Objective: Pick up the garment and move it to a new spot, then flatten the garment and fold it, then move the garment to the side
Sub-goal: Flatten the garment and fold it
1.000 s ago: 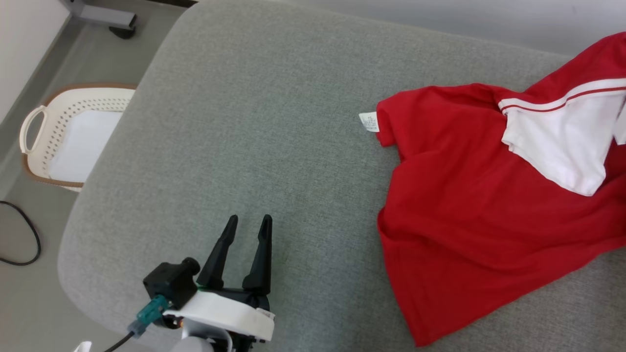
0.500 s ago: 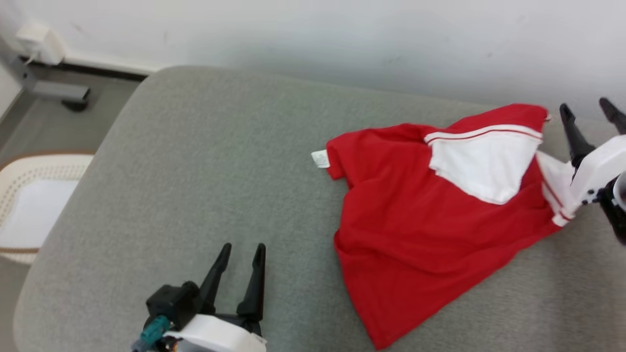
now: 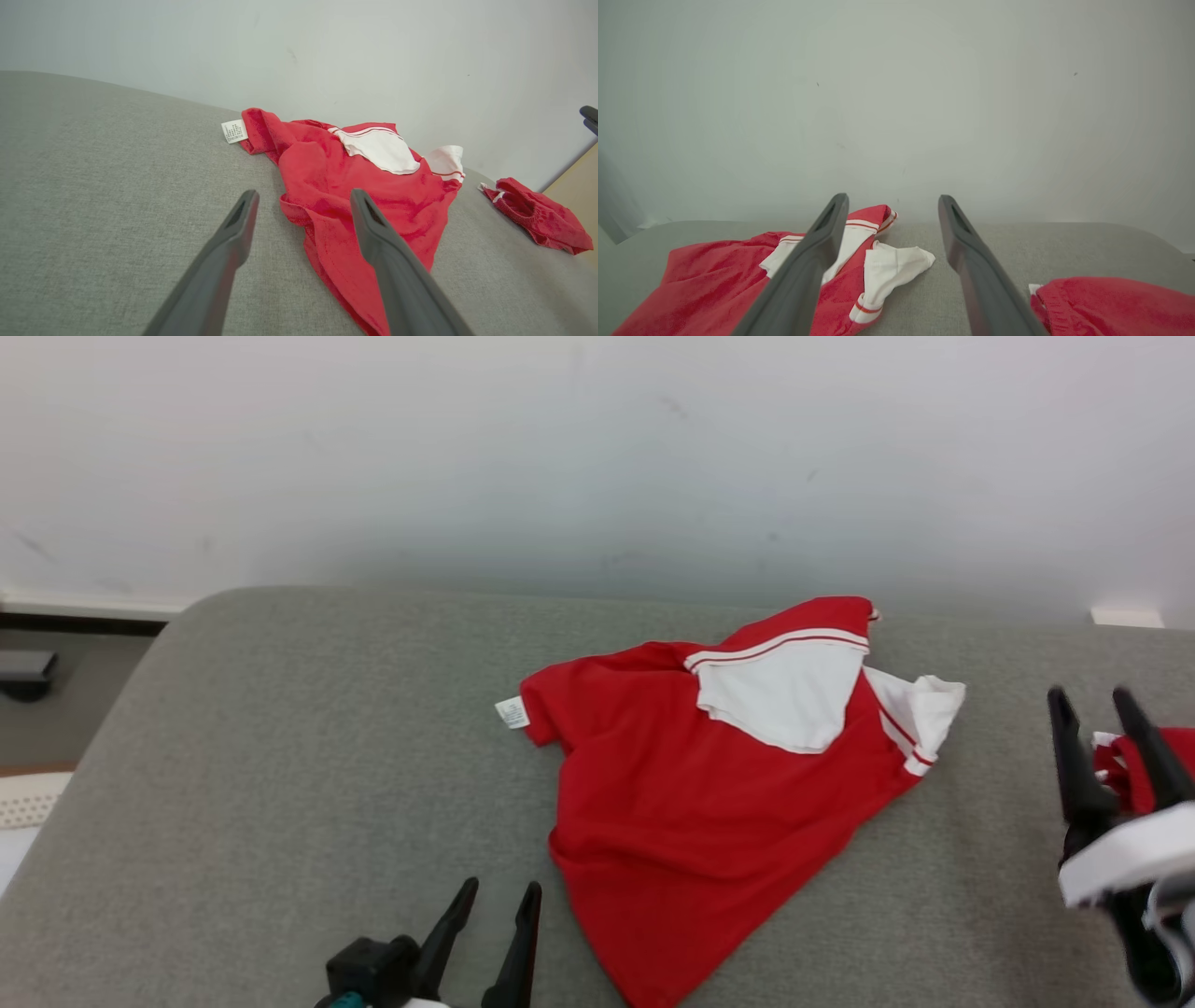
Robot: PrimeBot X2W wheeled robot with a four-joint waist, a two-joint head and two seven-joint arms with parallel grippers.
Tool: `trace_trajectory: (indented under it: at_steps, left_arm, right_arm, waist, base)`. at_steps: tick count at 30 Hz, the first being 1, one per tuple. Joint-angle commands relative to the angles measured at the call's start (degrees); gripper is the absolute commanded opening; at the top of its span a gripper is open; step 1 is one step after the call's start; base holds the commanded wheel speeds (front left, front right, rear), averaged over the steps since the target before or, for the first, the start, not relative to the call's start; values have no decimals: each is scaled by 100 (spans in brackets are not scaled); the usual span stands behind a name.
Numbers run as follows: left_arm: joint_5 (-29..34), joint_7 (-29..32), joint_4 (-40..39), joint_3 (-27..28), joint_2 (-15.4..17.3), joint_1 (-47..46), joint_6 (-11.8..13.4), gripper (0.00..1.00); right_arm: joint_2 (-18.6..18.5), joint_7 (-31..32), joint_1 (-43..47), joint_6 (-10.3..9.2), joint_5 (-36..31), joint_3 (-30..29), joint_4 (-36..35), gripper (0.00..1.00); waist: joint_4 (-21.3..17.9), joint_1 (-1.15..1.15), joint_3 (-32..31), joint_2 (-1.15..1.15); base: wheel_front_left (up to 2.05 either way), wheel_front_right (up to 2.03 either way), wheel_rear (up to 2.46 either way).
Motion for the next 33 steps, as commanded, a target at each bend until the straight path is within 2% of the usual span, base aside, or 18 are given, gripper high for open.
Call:
trace_trajectory:
  at_steps: [1,7,14,18,23,29,30,32,33]
  left_arm:
    - [-38,-9,46,-20,27,23,-7,100]
    - [-27,-9,116,-17,27,-71,15,100]
    - [-113,82,683,-180,30,-157,34,100]
    - [-408,389,1116,-376,24,-258,17,100]
    - [-867,705,1217,-718,28,-238,-3,100]
    - [-1239,1000,1393,-1060,27,-508,99,100]
    - [-1258,1038,1446,-1129,28,-566,102,97]
    - [-1309,1016,1512,-1243,26,-713,88,23]
    - [-1339,988,1529,-1294,26,-763,74,0]
  right_arm:
    - [161,-14,443,-15,-214,-331,-304,100]
    - [850,-14,1785,-15,-1053,-1330,-1507,100]
    - [1395,-15,2487,-15,-1449,-1836,-2033,100]
    - [1469,-15,2518,-15,-1558,-1852,-2121,100]
    - [1534,-15,2567,-15,-1622,-1921,-2210,100]
    - [1612,-15,2459,-15,-1614,-1921,-2249,100]
    - [1626,-15,2437,-15,-1616,-1907,-2248,100]
    - [1651,-16,2396,-15,-1613,-1890,-2239,100]
    - [1662,-16,2382,-15,-1617,-1887,-2235,100]
  waist:
    - [-142,1,-61,0]
    - [-402,1,-75,0]
    - [-601,1,-89,0]
    - [-781,1,-95,0]
    - [-914,1,-50,0]
    - [-1038,1,131,0]
    - [-1060,1,159,0]
    - [-1093,1,206,0]
    - [-1101,1,218,0]
  base:
    - [0,0,0]
    - [0,0,0]
    - [0,0,0]
    - [0,0,0]
    - [0,0,0]
    - [0,0,0]
    - [0,0,0]
    - [0,0,0]
    - [0,0,0]
